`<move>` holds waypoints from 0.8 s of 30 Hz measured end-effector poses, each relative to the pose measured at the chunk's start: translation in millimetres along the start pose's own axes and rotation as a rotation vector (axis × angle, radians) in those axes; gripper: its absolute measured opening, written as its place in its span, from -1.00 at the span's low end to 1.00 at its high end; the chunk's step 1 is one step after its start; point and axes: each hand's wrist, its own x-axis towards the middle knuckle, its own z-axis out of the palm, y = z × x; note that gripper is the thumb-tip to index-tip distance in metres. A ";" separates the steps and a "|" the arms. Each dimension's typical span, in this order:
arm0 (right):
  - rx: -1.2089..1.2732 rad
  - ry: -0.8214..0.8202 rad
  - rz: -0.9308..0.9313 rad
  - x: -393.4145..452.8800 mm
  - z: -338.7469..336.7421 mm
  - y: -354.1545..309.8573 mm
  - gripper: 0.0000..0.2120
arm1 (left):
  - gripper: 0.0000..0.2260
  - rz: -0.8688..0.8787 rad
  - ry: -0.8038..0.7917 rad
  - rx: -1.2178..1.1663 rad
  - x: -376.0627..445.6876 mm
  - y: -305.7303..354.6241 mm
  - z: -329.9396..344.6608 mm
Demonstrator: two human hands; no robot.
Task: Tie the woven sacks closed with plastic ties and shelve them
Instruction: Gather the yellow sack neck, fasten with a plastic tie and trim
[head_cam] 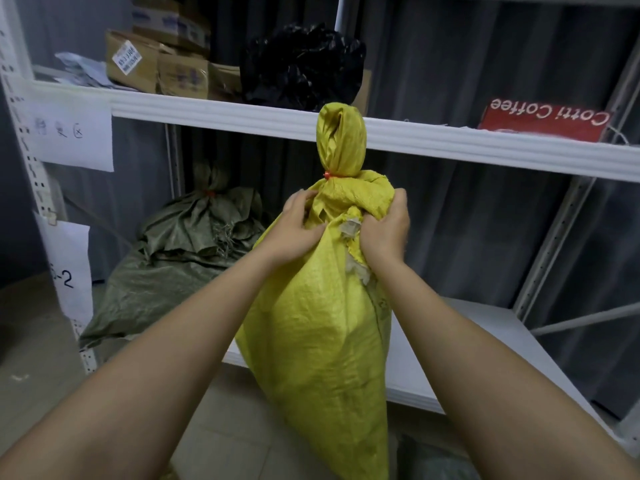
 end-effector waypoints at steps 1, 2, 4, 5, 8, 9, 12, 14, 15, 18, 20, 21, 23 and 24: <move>-0.001 0.004 0.012 0.8 4.5 6.4 -0.79 | -0.42 -0.007 -0.002 0.014 4.8 -5.9 1.0; -0.012 0.007 0.038 0.6 9.4 15.2 -0.77 | -0.44 -0.026 -0.005 0.045 7.6 -12.7 3.6; -0.061 0.009 0.118 -4.0 19.3 40.6 -0.72 | -0.49 -0.116 -0.044 0.136 8.2 -29.3 14.3; -0.094 0.005 0.152 -8.3 24.9 56.1 -0.71 | -0.49 -0.184 -0.078 0.170 6.8 -38.6 21.0; -0.105 0.018 0.271 -25.1 40.6 99.2 -0.73 | -0.37 -0.365 -0.220 0.191 -5.2 -69.1 41.0; -0.078 0.040 0.318 -27.8 45.5 107.5 -0.74 | -0.31 -0.405 -0.286 0.184 -10.1 -79.2 45.8; -0.054 0.018 0.368 -26.1 58.1 119.8 -0.73 | -0.13 -0.440 -0.464 0.239 -21.2 -106.6 57.7; -0.062 -0.029 0.348 -22.2 61.6 124.0 -0.68 | -0.09 -0.388 -0.461 0.313 -21.6 -122.0 65.0; -0.060 -0.046 0.337 -20.7 61.1 125.4 -0.66 | -0.11 -0.364 -0.432 0.331 -20.0 -128.3 68.3; -0.069 -0.094 0.310 -15.4 54.8 129.8 -0.45 | -0.23 -0.323 -0.338 0.308 -14.1 -140.6 79.0; -0.133 -0.156 0.251 -13.3 48.9 134.5 -0.25 | -0.29 -0.290 -0.289 0.288 -10.9 -145.7 85.8; -0.190 -0.201 0.208 -13.3 46.8 137.8 -0.18 | -0.32 -0.266 -0.263 0.273 -9.5 -148.6 88.4; -0.275 -0.310 0.164 -15.7 45.0 145.5 -0.06 | -0.39 -0.200 -0.209 0.235 -7.3 -154.5 92.4; -0.284 -0.361 0.177 -17.5 44.7 148.9 0.00 | -0.42 -0.177 -0.186 0.218 -5.9 -155.5 93.7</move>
